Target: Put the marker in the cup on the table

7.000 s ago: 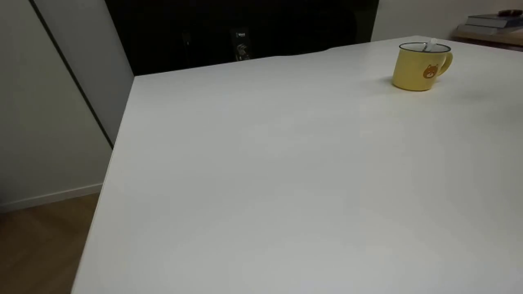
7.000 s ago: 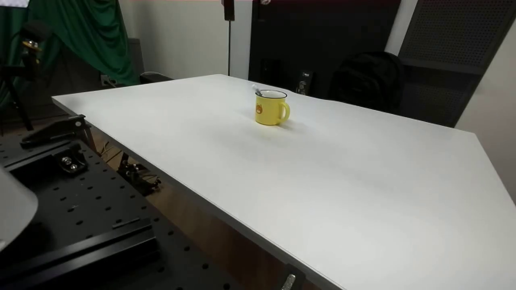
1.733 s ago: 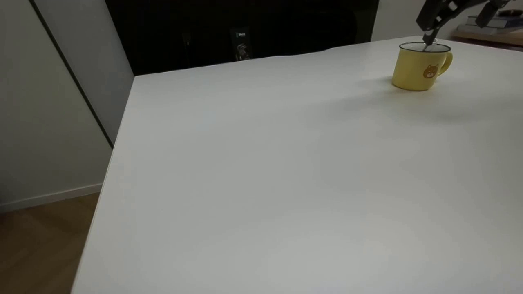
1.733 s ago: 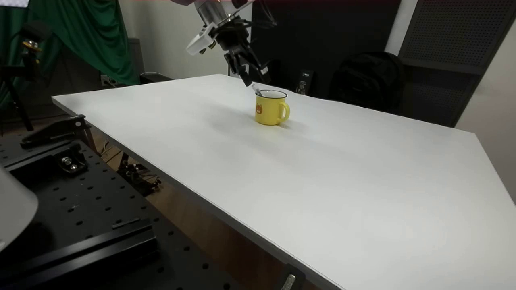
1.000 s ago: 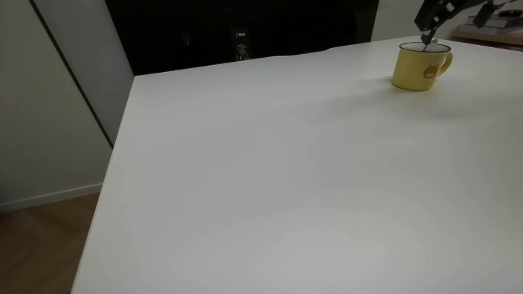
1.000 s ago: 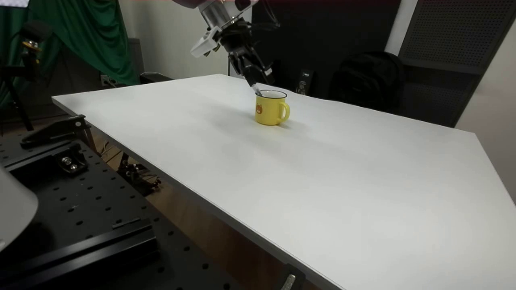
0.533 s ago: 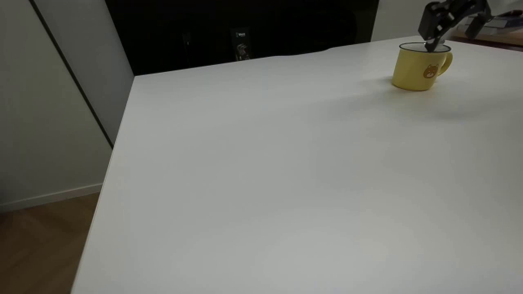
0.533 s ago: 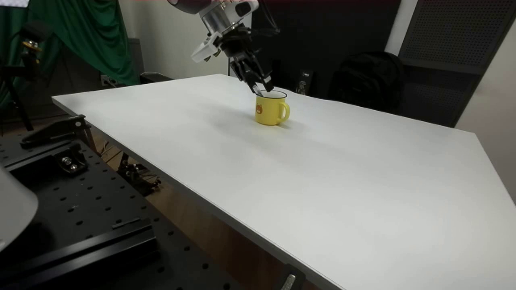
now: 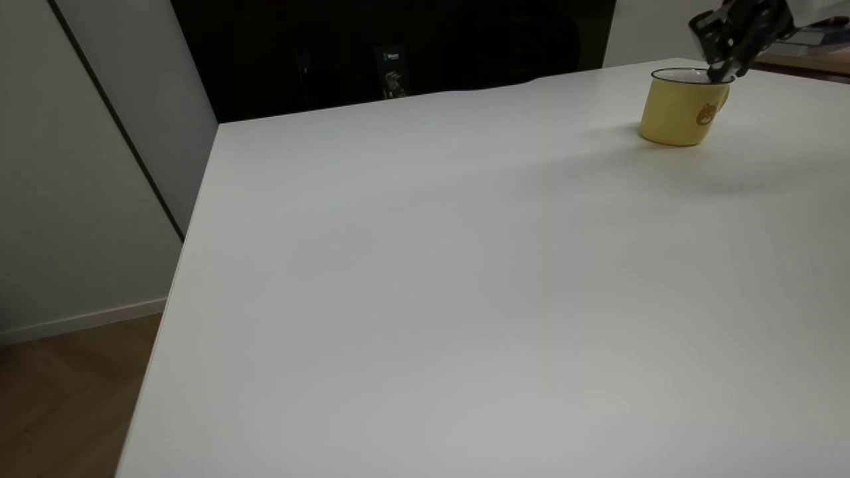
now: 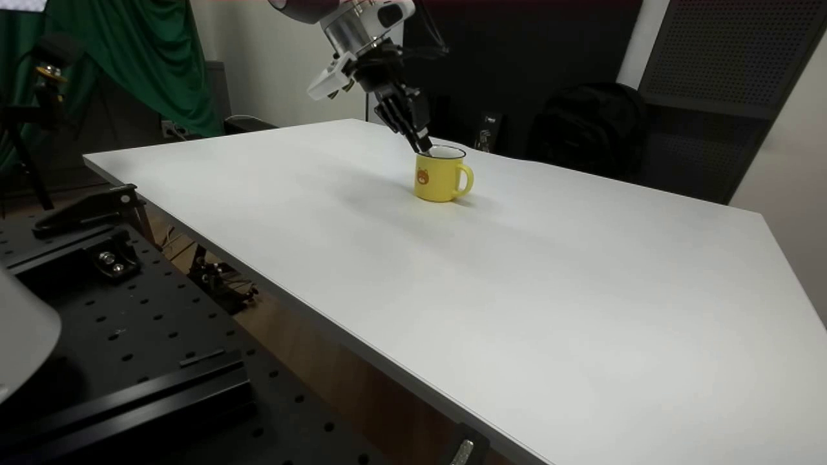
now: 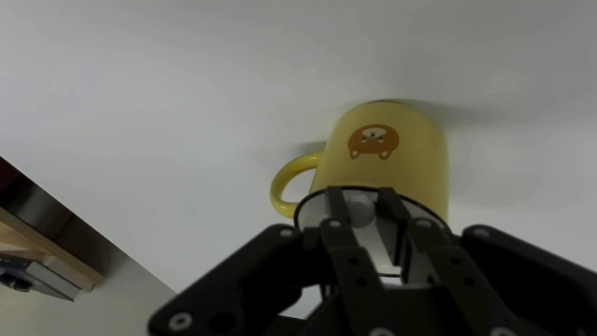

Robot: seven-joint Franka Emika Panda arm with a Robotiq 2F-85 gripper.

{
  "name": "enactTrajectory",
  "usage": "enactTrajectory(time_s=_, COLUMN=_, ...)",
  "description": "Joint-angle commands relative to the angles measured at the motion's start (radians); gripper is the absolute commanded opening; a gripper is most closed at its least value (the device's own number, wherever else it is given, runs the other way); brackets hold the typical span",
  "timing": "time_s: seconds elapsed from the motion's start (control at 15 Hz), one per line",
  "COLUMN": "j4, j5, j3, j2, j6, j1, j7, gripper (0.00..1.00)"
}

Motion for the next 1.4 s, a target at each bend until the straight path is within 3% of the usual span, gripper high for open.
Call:
enactTrajectory(time_s=0.0, j4=0.031, j5=0.014, j3=-0.004, j2=0.004, j6=-0.015, j1=-0.004, j7=0.004, gripper=0.02)
enactTrajectory(time_s=0.33, j4=0.062, j5=0.090, j3=0.002, j2=-0.032, j6=-0.054, j1=-0.014, j7=-0.056, gripper=0.05)
enactTrajectory(time_s=0.6, j4=0.078, j5=0.309, j3=0.045, j2=-0.070, j6=-0.074, j1=-0.048, j7=-0.250, gripper=0.05)
enactTrajectory(time_s=0.67, j4=0.092, j5=0.330, j3=0.160, j2=-0.093, j6=-0.117, j1=-0.154, j7=-0.285, gripper=0.05)
enactTrajectory(time_s=1.07, j4=0.154, j5=0.576, j3=0.313, j2=-0.200, j6=-0.255, j1=-0.258, j7=-0.573, gripper=0.05)
enactTrajectory(time_s=1.2, j4=0.144, j5=0.593, j3=0.339, j2=-0.242, j6=-0.256, j1=-0.265, j7=-0.631, gripper=0.05)
enactTrajectory(time_s=1.27, j4=0.129, j5=0.564, j3=0.345, j2=-0.261, j6=-0.237, j1=-0.262, j7=-0.630, gripper=0.05)
enactTrajectory(time_s=1.33, j4=0.109, j5=0.460, j3=0.340, j2=-0.272, j6=-0.203, j1=-0.248, j7=-0.564, gripper=0.05)
